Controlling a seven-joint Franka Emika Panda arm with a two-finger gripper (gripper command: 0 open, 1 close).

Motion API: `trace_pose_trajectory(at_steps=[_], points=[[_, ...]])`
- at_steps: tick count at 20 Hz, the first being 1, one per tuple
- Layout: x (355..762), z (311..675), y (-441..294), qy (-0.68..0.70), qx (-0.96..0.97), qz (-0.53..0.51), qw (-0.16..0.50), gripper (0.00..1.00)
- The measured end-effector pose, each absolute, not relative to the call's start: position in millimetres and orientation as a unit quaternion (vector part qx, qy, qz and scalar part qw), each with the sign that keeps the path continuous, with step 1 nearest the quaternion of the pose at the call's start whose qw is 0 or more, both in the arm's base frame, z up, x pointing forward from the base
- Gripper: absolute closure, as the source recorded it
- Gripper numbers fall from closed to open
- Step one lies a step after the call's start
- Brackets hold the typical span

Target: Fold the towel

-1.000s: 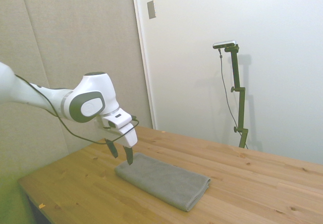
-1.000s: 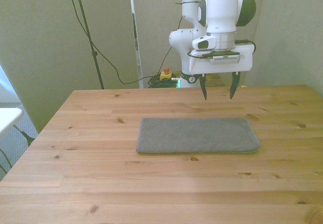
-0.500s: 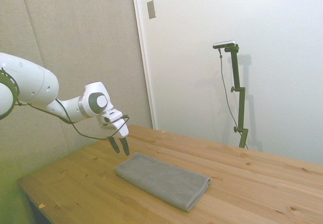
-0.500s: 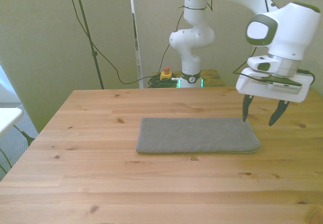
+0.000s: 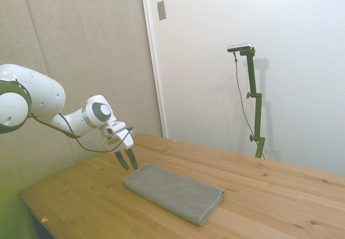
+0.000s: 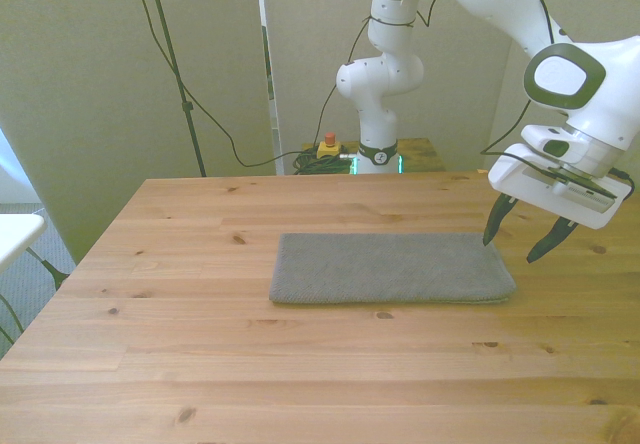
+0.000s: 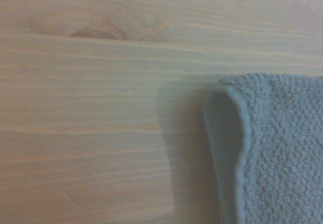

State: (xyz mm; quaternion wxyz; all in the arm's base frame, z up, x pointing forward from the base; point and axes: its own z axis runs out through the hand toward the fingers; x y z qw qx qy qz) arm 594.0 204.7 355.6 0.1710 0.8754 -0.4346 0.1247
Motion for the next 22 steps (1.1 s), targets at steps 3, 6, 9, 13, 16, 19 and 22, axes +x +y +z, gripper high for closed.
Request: trace_pose_trajectory(at_steps=[3,6,9,13,16,19,22], points=[[595.8,351.3,204.4,-0.434,0.876,0.124,0.172,0.0],[596.5,350.7,202.2,-0.433,0.875,0.126,0.175,0.0],[596.4,347.9,189.2,-0.425,0.87,0.137,0.21,0.0],[597.6,343.6,171.4,-0.418,0.862,0.152,0.242,0.0],[597.3,341.6,164.3,-0.417,0.859,0.159,0.251,1.0],[596.7,342.0,158.6,-0.42,0.858,0.159,0.249,1.0],[596.8,342.0,153.2,-0.422,0.857,0.158,0.248,1.0]])
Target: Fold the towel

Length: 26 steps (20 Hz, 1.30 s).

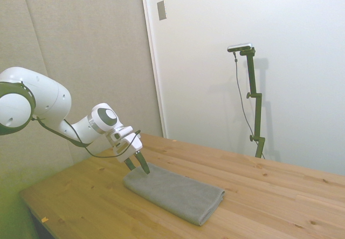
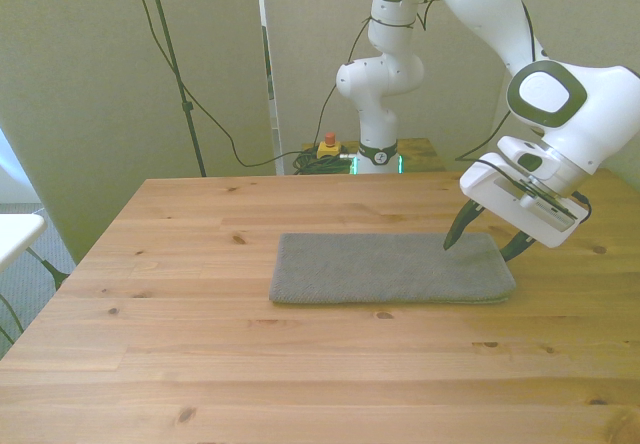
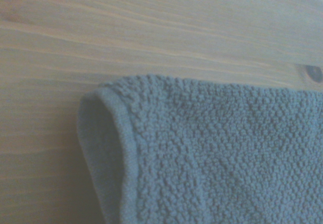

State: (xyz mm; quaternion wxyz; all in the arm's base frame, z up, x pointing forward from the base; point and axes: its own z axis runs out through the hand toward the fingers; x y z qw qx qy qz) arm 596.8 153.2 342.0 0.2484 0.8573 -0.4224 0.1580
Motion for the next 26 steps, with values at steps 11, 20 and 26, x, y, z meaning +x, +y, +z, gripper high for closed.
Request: trace_pose_trajectory(at_steps=[11,20,26], points=[[592.4,335.5,147.0,-0.42,0.861,0.158,0.238,1.0],[592.6,335.6,150.6,-0.416,0.866,0.163,0.226,1.0],[592.9,357.6,145.0,-0.421,0.864,0.173,0.215,1.0]])
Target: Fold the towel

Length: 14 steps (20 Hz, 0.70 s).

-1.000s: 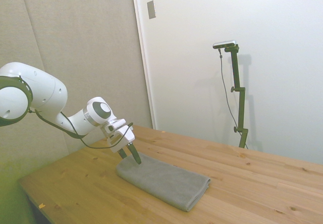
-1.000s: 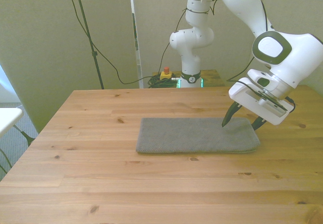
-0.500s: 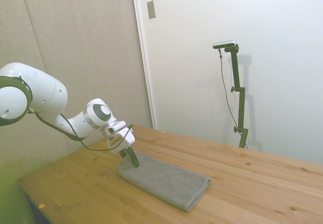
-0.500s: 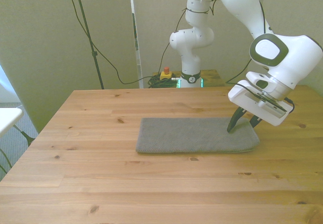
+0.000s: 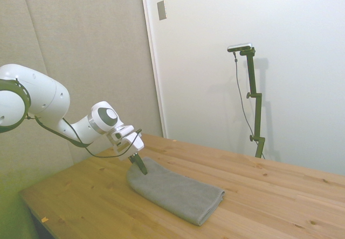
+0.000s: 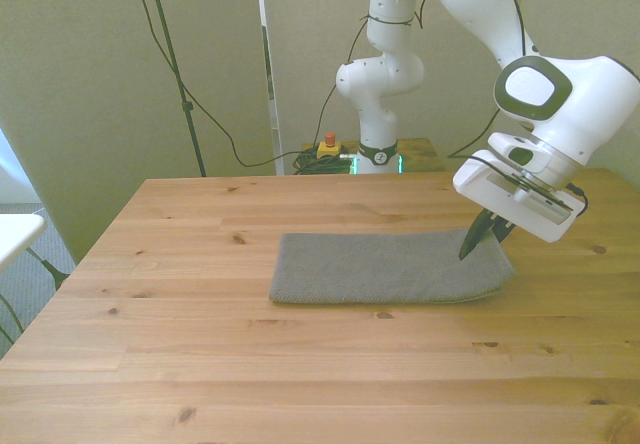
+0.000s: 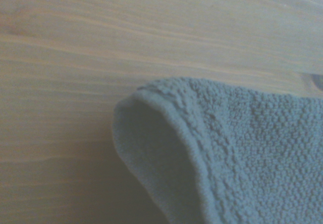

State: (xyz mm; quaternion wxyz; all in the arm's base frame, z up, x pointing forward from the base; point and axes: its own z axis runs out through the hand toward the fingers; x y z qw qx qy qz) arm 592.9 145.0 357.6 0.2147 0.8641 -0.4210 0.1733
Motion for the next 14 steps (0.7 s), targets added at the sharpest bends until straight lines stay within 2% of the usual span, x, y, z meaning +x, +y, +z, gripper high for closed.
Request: trace_pose_trajectory(at_steps=[8,14], points=[[578.3,430.3,106.2,-0.44,0.862,0.185,0.171,1.0],[566.9,472.1,45.8,-0.466,0.855,0.185,0.131,1.0]])
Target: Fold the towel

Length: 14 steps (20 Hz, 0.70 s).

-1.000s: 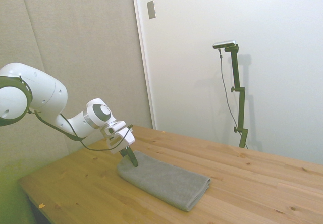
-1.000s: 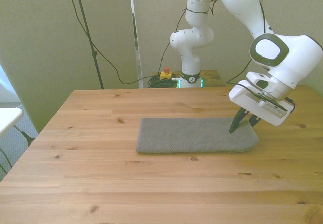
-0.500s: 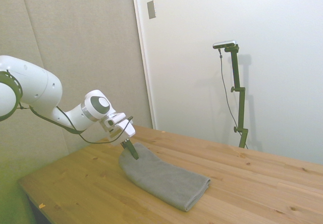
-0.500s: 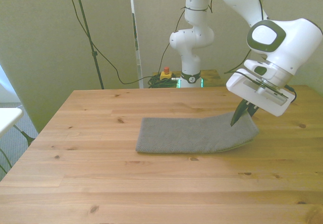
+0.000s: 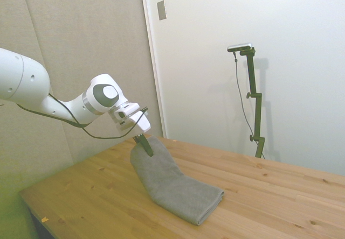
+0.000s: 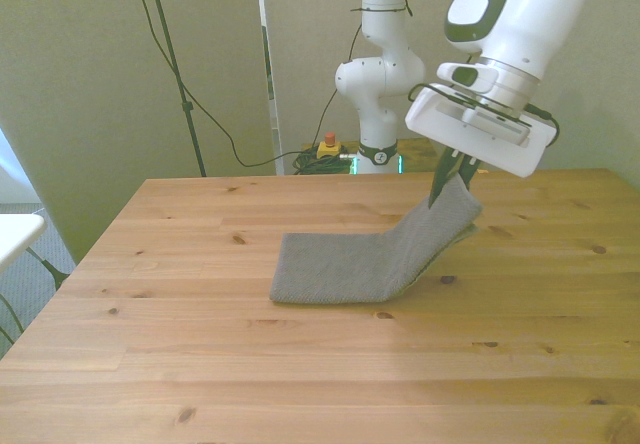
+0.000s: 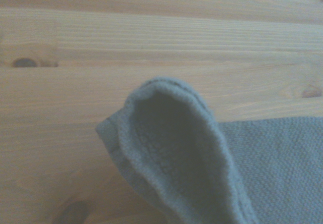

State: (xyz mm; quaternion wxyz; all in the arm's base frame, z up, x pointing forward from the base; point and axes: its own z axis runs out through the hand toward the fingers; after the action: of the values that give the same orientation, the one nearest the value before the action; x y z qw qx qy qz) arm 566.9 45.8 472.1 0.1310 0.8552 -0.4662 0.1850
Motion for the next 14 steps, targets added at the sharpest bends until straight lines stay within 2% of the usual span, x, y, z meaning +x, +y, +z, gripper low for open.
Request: trace_pose_trajectory(at_steps=[9,14], points=[[538.9,501.8,-75.3,-0.515,0.836,0.172,0.078,1.0],[525.9,495.1,-127.4,-0.534,0.826,0.17,0.059,1.0]])
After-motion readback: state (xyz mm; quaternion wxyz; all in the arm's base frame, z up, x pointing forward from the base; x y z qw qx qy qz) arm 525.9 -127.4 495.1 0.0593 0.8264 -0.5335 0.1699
